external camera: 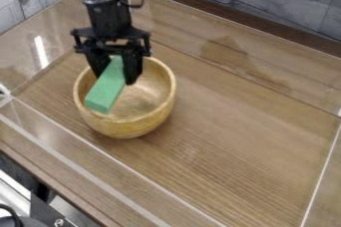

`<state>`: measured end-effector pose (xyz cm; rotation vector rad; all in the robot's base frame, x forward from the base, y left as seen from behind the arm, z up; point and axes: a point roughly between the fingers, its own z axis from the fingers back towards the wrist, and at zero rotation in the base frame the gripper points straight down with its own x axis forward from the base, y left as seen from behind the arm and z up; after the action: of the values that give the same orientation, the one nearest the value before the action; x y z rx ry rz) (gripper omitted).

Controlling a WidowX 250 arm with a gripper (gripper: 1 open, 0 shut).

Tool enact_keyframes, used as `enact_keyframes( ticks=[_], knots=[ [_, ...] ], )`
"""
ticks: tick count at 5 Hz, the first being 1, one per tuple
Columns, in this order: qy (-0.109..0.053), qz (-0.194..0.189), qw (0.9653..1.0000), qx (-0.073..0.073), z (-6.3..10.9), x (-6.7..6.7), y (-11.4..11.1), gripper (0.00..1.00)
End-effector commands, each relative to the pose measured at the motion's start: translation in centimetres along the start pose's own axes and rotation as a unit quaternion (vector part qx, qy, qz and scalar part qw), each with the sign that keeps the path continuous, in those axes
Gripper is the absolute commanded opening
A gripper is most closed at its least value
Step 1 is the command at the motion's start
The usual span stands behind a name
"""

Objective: Move green object from inside the wooden bowl to the table next to it

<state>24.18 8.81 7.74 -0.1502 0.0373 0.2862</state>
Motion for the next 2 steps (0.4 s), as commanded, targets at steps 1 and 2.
enact_keyframes(
  ticks=[1,2],
  knots=[
    [-0.042,0.009,0.9991,-0.006,3.5,0.3,-1.2,0.00],
    [-0.050,0.018,0.9985,-0.010,5.0,-0.2,-3.4,0.00]
  ],
)
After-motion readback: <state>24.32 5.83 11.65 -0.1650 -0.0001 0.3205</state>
